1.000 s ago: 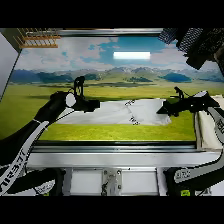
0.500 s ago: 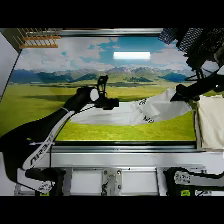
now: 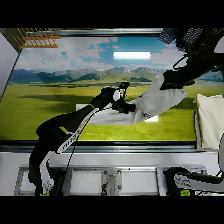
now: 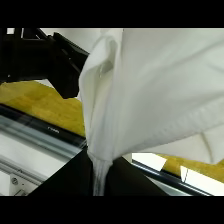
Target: Fold the clothes and pants, and hang the long-sleeved shirts on hangers.
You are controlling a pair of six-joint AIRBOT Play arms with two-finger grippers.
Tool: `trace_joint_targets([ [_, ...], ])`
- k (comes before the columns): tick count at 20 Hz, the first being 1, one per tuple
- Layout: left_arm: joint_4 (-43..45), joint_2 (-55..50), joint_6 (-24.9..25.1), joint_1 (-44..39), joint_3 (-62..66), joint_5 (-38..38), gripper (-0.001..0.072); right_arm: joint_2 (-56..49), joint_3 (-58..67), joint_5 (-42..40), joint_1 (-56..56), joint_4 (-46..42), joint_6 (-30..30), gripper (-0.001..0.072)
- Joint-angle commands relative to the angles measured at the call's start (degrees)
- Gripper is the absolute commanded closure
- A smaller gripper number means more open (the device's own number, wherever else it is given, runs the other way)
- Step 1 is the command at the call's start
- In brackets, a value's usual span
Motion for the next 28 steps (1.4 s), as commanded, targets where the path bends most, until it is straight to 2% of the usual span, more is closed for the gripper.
trace_joint_targets([
  [1, -1.44, -2.38, 0.07, -0.72, 3.17, -1.42, 0.0703, 0.07, 1.86, 0.39, 4.48, -1.81, 1.62, 0.0697],
  [7, -0.81, 1.81, 0.11, 3.76, 3.17, -1.53, 0.0703, 0.07, 1.88, -0.17, 8.15, -1.75, 1.62, 0.0697],
  [15, -0.70, 13.66, 4.28, 19.87, 3.17, -4.55, 0.0703, -0.68, 1.88, -5.40, 15.91, -1.22, 2.03, 0.0697],
  [22, -0.72, 23.43, 7.26, 33.27, 3.15, -9.18, 0.0703, -8.55, 1.90, -17.46, 28.98, 2.95, 2.45, 0.0697],
  [26, -0.76, 27.87, 8.07, 39.45, 3.15, -11.37, 0.0703, -17.53, 1.92, -30.60, 37.48, 3.74, 2.19, 0.0693],
  [27, -0.79, 28.89, 8.07, 40.81, 3.17, -11.58, 0.0703, -20.48, 2.03, -35.60, 39.60, 4.85, 2.03, 0.0659],
  [28, -0.81, 29.79, 8.04, 41.90, 3.17, -11.67, 0.0703, -23.34, 2.54, -40.85, 41.59, 6.84, 2.03, 0.0531],
])
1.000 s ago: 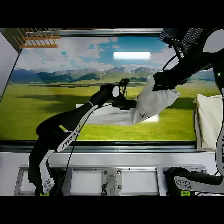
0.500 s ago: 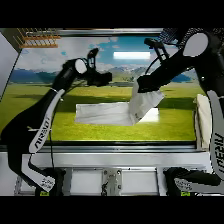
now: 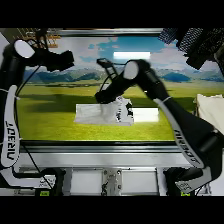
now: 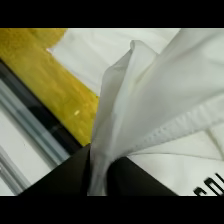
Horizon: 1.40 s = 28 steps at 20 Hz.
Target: Fold the clothes and pants, and hang the long-sleeved shirts on hangers.
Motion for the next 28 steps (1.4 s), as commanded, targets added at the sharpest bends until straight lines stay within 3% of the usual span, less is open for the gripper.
trace_joint_targets([
  [1, -0.09, 3.69, 0.50, 4.79, 0.02, -1.25, 0.0703, -9.75, 1.81, -19.76, 7.41, 5.68, -0.39, 0.0414],
  [3, -0.09, 4.96, 0.50, 6.21, 0.02, -1.55, 0.0703, -15.50, 7.19, -24.96, 9.92, 13.46, -3.19, 0.0035],
  [5, -0.07, 5.88, 0.50, 7.58, 0.02, -2.60, 0.0703, -17.27, 11.19, -22.03, 10.36, 19.28, -10.51, 0.0029],
  [6, -0.02, 6.25, 0.52, 8.44, 0.00, -3.13, 0.0703, -16.39, 11.32, -20.65, 9.68, 19.10, -9.79, 0.0052],
  [7, -0.02, 6.62, 0.52, 9.18, 0.00, -3.45, 0.0703, -15.32, 11.30, -19.28, 8.74, 18.38, -9.64, 0.0132],
  [11, -0.04, 12.07, 1.11, 8.74, -9.44, 1.27, 0.0703, -7.69, 6.73, -11.17, 2.51, 5.57, -8.72, 0.0134],
  [15, -0.11, 19.91, 1.42, 4.22, -27.63, 5.99, 0.0703, 5.09, -12.33, -8.33, -7.52, -6.38, -8.55, 0.0133],
  [18, -0.13, 24.26, 1.42, -0.92, -38.75, 9.29, 0.0703, 14.71, -31.19, -10.51, -17.75, -7.78, -8.52, 0.0131],
  [22, -0.24, 27.19, 1.38, -7.80, -46.38, 13.79, 0.0703, 19.37, -49.22, -16.24, -29.62, 1.88, -9.27, 0.0116],
  [28, -0.24, 27.47, 1.38, -12.59, -47.91, 16.11, 0.0703, 11.65, -55.71, -20.98, -31.78, 31.82, -28.17, 0.0118],
])
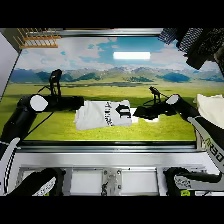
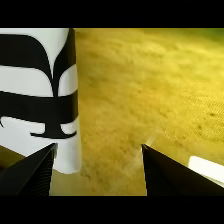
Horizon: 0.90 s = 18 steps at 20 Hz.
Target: Fold the clothes and pants, and hang the long-sleeved shirts on hangers.
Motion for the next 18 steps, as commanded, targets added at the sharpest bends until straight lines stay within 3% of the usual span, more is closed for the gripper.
trace_joint_targets([
  [1, -0.02, 0.31, -0.02, -2.01, -1.05, 1.51, 0.0703, -4.92, -2.91, -2.14, -0.09, 19.98, -12.35, 0.0119],
  [3, -0.02, 0.31, -0.04, -1.95, -1.05, 1.51, 0.0703, -8.28, -2.64, -3.76, 2.16, 28.81, -16.35, 0.0123],
  [6, -0.02, 0.31, -0.04, -1.97, -1.05, 1.53, 0.0703, -12.15, 0.22, -4.24, 6.56, 34.51, -18.14, 0.0131],
  [7, -0.04, 0.31, -0.07, -1.97, -1.05, 1.53, 0.0703, -13.31, 1.68, -4.26, 8.26, 34.53, -18.12, 0.0185],
  [9, -0.04, 0.31, -0.04, -1.97, -1.05, 1.46, 0.0703, -15.08, 4.31, -4.28, 10.93, 34.53, -18.14, 0.0512],
  [10, -0.04, 0.31, -0.04, -1.97, -1.05, 1.40, 0.0703, -15.47, 5.40, -4.17, 11.69, 34.42, -18.23, 0.0627],
  [11, -0.04, 0.31, -0.04, -1.97, -1.05, 1.38, 0.0703, -15.30, 6.45, -3.69, 11.74, 34.03, -18.58, 0.0697],
  [12, -0.04, 0.31, -0.04, -1.97, -1.07, 1.40, 0.0703, -14.62, 7.63, -2.64, 10.91, 32.81, -18.32, 0.0697],
  [14, -0.04, 0.31, -0.04, -1.97, -1.05, 1.40, 0.0703, -11.17, 10.45, -0.33, 6.49, 22.34, -10.86, 0.0698],
  [16, -0.04, 0.31, -0.04, -1.97, -1.05, 1.42, 0.0703, -5.57, 13.35, 2.14, -0.90, 4.90, 0.35, 0.0698],
  [18, -0.04, 0.31, -0.04, -1.97, -1.07, 1.40, 0.0703, 1.16, 15.39, 5.49, -10.54, -9.60, 7.65, 0.0697],
])
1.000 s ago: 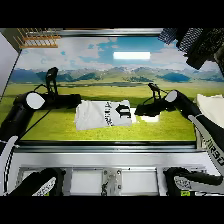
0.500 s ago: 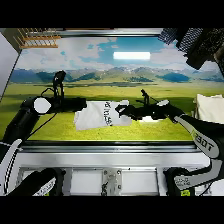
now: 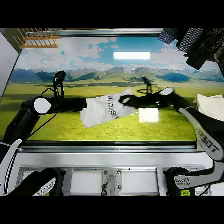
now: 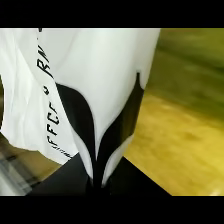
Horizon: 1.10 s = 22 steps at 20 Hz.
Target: Fold the clothes and pants, and hang the long-sleeved shirts on hangers.
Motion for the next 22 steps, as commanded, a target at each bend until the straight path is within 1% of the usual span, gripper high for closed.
trace_joint_targets([
  [1, 0.02, 0.02, 0.02, -0.04, -0.04, 0.02, 0.0703, 10.23, 3.80, 5.42, -14.80, -25.64, 13.62, 0.0698],
  [3, 0.02, 0.02, 0.02, -0.04, -0.04, 0.04, 0.0703, 16.13, 4.09, 5.97, -25.38, -30.91, 14.10, 0.0697],
  [4, 0.02, 0.02, 0.02, -0.04, -0.04, 0.07, 0.0703, 18.64, 4.11, 5.88, -31.01, -32.09, 14.08, 0.0697],
  [7, 0.02, 0.04, 0.02, -0.04, -0.04, 0.07, 0.0703, 23.32, 4.11, 3.76, -45.90, -32.15, 13.92, 0.0697],
  [10, 0.02, 0.02, 0.00, -0.04, -0.04, 0.04, 0.0703, 25.16, 4.11, 0.72, -55.84, -29.81, 13.92, 0.0697],
  [13, -0.37, 0.02, 0.00, -0.04, -0.04, 0.00, 0.0703, 25.64, 4.24, -1.66, -59.76, -22.86, 13.90, 0.0697],
  [16, -0.37, 0.02, 0.00, -0.04, -0.04, 0.00, 0.0703, 26.23, 6.58, -3.67, -59.84, -20.50, 13.92, 0.0697],
  [19, -0.35, 0.02, 0.00, -0.04, -0.04, 0.04, 0.0703, 28.41, 9.29, -3.91, -59.87, -21.11, 13.92, 0.0698],
  [22, -0.35, 0.02, 0.00, -0.04, -0.04, 0.04, 0.0703, 31.12, 9.27, -1.09, -59.87, -26.53, 14.36, 0.0698],
])
